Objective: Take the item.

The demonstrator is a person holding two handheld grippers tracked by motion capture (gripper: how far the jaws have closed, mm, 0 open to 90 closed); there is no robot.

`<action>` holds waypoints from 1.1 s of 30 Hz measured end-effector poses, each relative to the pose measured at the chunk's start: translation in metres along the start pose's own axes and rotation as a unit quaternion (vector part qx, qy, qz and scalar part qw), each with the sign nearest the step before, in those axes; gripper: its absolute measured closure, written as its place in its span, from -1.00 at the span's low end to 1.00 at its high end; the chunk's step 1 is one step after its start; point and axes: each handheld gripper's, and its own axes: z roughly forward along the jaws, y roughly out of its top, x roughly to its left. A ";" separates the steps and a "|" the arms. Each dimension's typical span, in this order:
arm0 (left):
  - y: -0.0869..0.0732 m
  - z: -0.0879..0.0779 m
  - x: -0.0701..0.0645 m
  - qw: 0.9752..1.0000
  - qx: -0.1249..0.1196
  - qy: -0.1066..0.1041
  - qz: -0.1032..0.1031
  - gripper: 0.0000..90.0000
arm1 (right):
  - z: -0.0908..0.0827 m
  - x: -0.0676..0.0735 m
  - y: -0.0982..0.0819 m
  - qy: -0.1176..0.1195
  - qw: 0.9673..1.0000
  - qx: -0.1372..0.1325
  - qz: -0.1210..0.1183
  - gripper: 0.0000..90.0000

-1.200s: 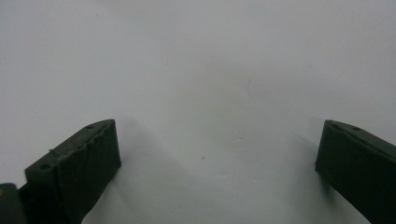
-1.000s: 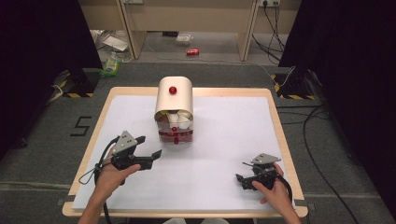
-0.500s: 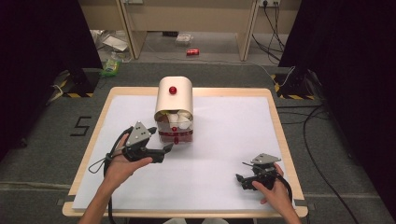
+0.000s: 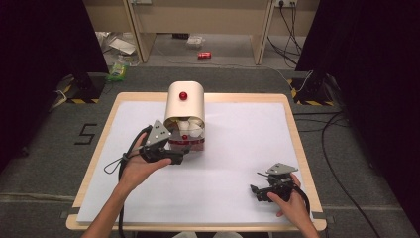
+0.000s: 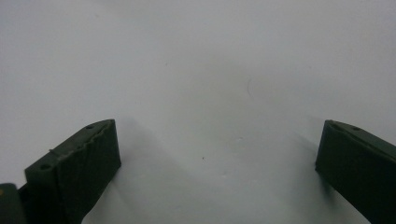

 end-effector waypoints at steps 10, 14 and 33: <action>0.005 0.021 0.008 1.000 0.021 0.006 -0.001 -0.56 | 0.000 0.000 0.000 0.000 1.000 0.000 -0.001 -0.99; 0.004 0.027 0.009 1.000 0.031 0.005 -0.004 -0.55 | 0.000 0.000 0.000 0.000 1.000 0.000 -0.001 -0.99; 0.001 0.032 0.002 0.998 0.051 0.010 0.021 -0.58 | 0.000 0.000 0.000 -0.001 1.000 -0.002 -0.004 -0.99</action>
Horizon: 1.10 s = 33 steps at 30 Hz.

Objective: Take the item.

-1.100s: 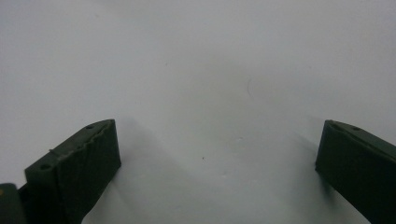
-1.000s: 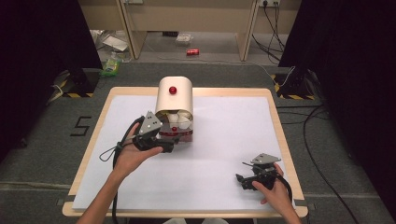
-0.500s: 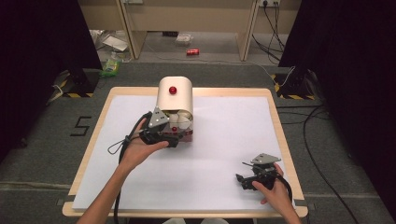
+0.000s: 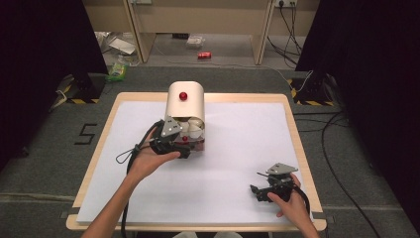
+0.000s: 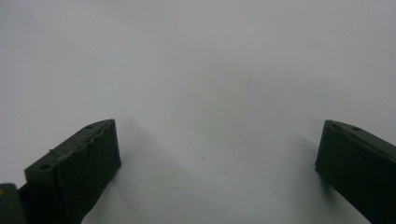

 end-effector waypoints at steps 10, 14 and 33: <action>-0.010 -0.015 -0.016 1.000 0.004 -0.011 0.014 -0.57 | 0.000 0.000 0.000 0.000 1.000 0.000 -0.001 -0.99; -0.014 -0.019 -0.021 1.000 0.002 -0.012 0.014 -0.57 | 0.000 0.000 0.000 0.000 1.000 0.000 -0.001 -0.99; -0.030 -0.033 -0.039 1.000 -0.006 -0.024 0.013 -0.56 | 0.000 0.000 0.000 -0.001 1.000 0.000 -0.001 -0.99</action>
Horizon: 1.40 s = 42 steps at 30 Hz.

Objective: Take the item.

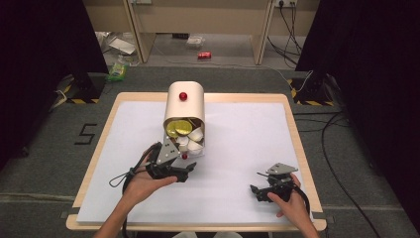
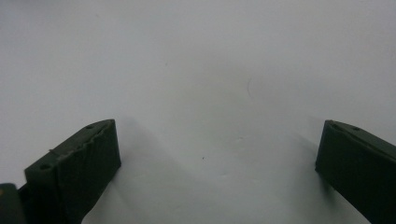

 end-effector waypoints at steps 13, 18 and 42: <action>-0.010 -0.005 -0.011 1.000 0.000 -0.001 0.003 -0.54 | 0.000 0.000 0.000 0.000 1.000 0.000 -0.001 -0.99; -0.011 -0.005 -0.013 1.000 0.001 0.002 0.006 -0.54 | 0.000 0.000 0.000 0.000 1.000 0.000 0.000 -0.99; 0.003 -0.014 0.002 0.999 -0.029 0.014 -0.025 -0.51 | 0.000 0.000 0.000 0.000 1.000 0.000 0.000 -0.99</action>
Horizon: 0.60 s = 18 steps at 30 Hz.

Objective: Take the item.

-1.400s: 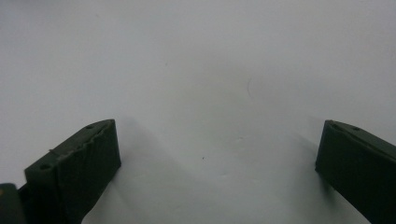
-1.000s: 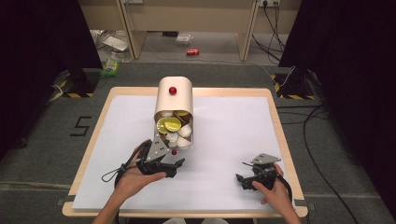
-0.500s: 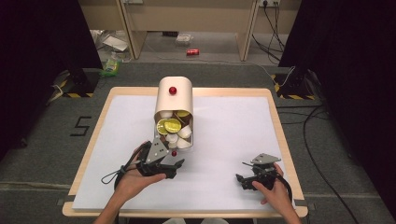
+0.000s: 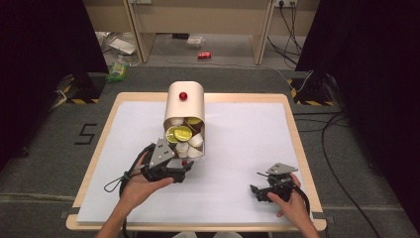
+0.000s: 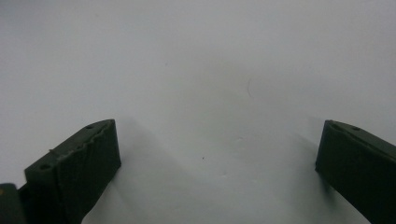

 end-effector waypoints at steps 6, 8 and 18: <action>0.006 0.000 0.008 1.000 -0.004 0.011 -0.009 -0.51 | 0.000 0.000 0.000 0.000 1.000 0.000 0.000 -0.99; 0.009 0.000 0.011 1.000 -0.004 0.015 -0.009 -0.51 | 0.000 0.000 0.000 0.000 1.000 0.000 0.000 -0.99; 0.019 0.008 0.022 0.999 0.004 0.030 -0.011 -0.50 | 0.000 0.000 0.000 0.000 1.000 0.000 0.000 -0.99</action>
